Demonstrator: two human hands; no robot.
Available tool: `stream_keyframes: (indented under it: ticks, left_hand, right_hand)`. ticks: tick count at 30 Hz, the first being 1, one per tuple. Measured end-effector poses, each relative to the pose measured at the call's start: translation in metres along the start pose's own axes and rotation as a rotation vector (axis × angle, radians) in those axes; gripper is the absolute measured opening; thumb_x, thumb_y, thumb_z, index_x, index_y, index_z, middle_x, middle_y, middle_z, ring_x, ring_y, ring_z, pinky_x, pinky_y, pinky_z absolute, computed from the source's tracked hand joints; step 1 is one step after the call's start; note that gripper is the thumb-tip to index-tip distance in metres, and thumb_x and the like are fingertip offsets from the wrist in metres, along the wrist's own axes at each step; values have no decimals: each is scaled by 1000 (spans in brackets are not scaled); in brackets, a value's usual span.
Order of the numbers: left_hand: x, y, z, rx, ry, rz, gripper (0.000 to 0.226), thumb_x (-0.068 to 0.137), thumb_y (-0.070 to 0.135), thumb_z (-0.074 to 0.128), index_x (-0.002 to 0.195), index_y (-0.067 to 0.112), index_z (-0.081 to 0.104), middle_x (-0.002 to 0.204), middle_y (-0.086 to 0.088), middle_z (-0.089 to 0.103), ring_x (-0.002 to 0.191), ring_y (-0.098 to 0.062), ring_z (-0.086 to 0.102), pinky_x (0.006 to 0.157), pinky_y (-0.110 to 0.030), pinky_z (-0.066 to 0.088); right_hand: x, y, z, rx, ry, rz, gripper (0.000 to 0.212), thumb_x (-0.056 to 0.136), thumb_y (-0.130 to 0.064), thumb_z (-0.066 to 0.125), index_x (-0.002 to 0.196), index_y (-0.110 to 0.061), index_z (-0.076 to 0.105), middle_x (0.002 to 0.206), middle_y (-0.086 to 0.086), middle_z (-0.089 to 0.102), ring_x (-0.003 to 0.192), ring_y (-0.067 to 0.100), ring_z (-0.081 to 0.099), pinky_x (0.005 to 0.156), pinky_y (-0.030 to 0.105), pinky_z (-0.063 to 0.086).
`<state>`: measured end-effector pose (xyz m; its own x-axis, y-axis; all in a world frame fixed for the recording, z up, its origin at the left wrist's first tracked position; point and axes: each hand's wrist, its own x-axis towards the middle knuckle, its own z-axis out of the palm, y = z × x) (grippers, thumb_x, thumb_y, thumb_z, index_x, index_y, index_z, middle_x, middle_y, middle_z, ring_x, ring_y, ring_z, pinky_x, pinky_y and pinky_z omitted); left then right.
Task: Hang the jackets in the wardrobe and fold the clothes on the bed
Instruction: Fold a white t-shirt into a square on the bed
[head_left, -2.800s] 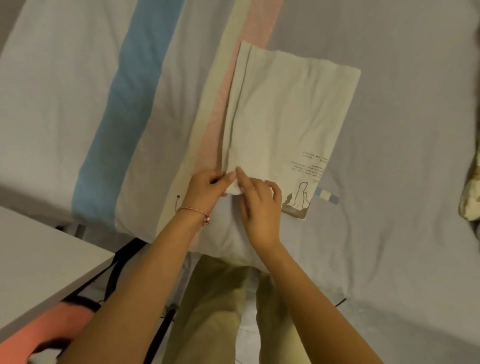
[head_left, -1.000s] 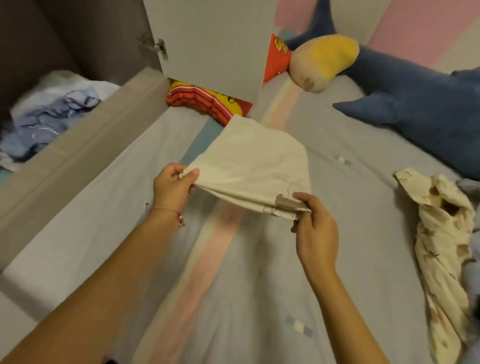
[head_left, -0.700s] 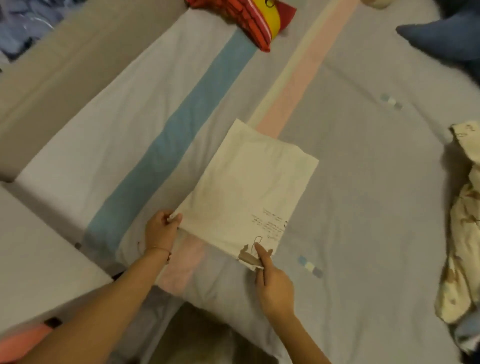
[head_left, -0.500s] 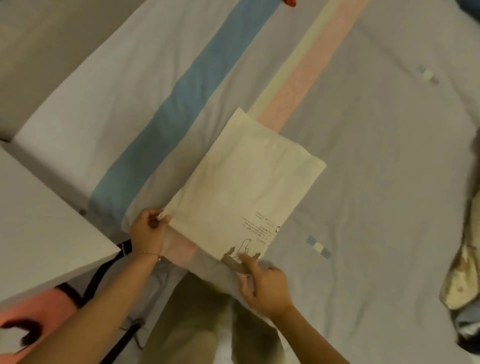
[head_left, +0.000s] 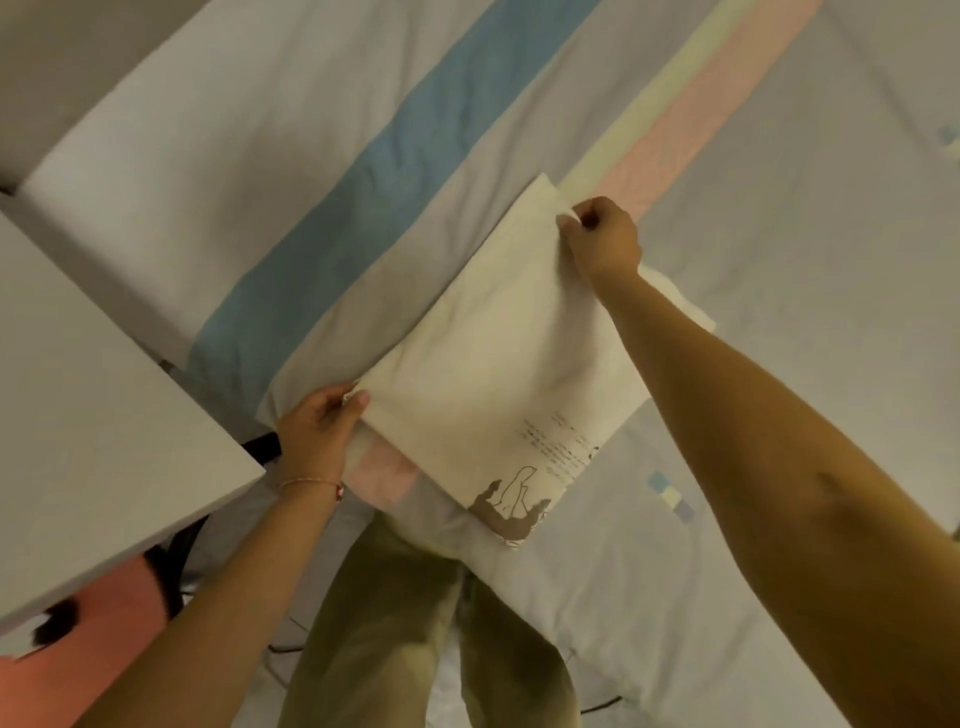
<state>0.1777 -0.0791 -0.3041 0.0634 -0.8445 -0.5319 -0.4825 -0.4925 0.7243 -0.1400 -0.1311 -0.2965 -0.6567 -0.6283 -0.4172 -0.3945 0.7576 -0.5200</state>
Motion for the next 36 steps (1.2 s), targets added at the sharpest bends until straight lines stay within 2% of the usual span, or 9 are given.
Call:
stream_keyframes:
  ticks: [5, 9, 16, 20, 24, 28, 32, 34, 36]
  left_hand:
    - [1, 3, 3, -42, 35, -65, 22, 87, 16, 63, 104, 3, 66, 97, -6, 63, 91, -19, 56, 82, -29, 44]
    - [2, 3, 7, 42, 59, -49, 19, 91, 17, 58, 103, 3, 64, 95, -8, 61, 90, -21, 56, 81, -32, 44]
    - [-9, 11, 18, 104, 173, -79, 20, 93, 10, 49, 108, -1, 58, 107, -18, 60, 96, -26, 54, 84, -33, 43]
    - [-25, 25, 36, 557, 247, 303, 40, 89, 15, 51, 128, 7, 46, 138, -17, 40, 126, -30, 37, 102, -44, 31]
    - [-13, 17, 68, 1006, -89, 776, 67, 93, 49, 31, 147, 10, 19, 154, -12, 20, 141, -27, 13, 112, -49, 3]
    - [15, -15, 53, 1177, -118, 745, 80, 89, 65, 19, 150, 17, 1, 157, -10, 8, 144, -32, 6, 113, -55, 5]
    - [7, -16, 51, 1156, -141, 633, 84, 88, 66, 22, 150, 15, -4, 158, -9, 0, 144, -32, -3, 111, -59, -3]
    - [1, -1, 63, 1087, -83, 598, 82, 90, 61, 25, 150, 12, -2, 158, -10, -1, 144, -33, -6, 110, -59, -7]
    - [-3, 29, 91, 1060, -128, 801, 72, 94, 50, 28, 150, 12, 3, 158, -11, 2, 144, -32, -4, 111, -56, -6]
  right_hand:
    - [-3, 8, -7, 241, 158, 65, 11, 92, -19, 53, 84, -17, 47, 71, -9, 48, 74, 17, 48, 74, 26, 42]
    - [3, 3, -15, 124, 80, 34, 22, 85, -29, 64, 72, -29, 47, 71, -18, 51, 79, 12, 52, 90, 32, 37]
    - [3, -5, -6, 72, 121, -61, 21, 89, -34, 60, 108, -26, 55, 100, -13, 58, 106, 17, 54, 91, 28, 26]
    - [-39, 7, 10, -117, 318, -556, 44, 93, -27, 48, 133, -10, 49, 133, 7, 53, 125, 24, 47, 109, 39, 27]
    - [-91, 43, 42, -628, -126, -1206, 59, 99, -44, 36, 149, -14, 28, 155, 8, 28, 144, 26, 23, 118, 46, 14]
    - [-40, 105, -10, -776, -70, -839, 63, 96, -60, 3, 151, -29, 6, 159, 2, 12, 146, 28, 12, 117, 43, -2]
    - [-17, 139, -49, -835, 71, -295, 73, 91, -66, 6, 152, -26, 0, 160, -1, 0, 147, 25, -3, 110, 54, -16]
    - [-33, 124, -36, -765, 124, -325, 74, 93, -62, 8, 152, -18, -1, 161, 5, 0, 147, 25, -4, 112, 52, -15]
    - [-58, 105, -13, -718, 86, -525, 72, 96, -56, 15, 152, -11, 5, 160, 11, 5, 147, 28, 2, 114, 47, -15]
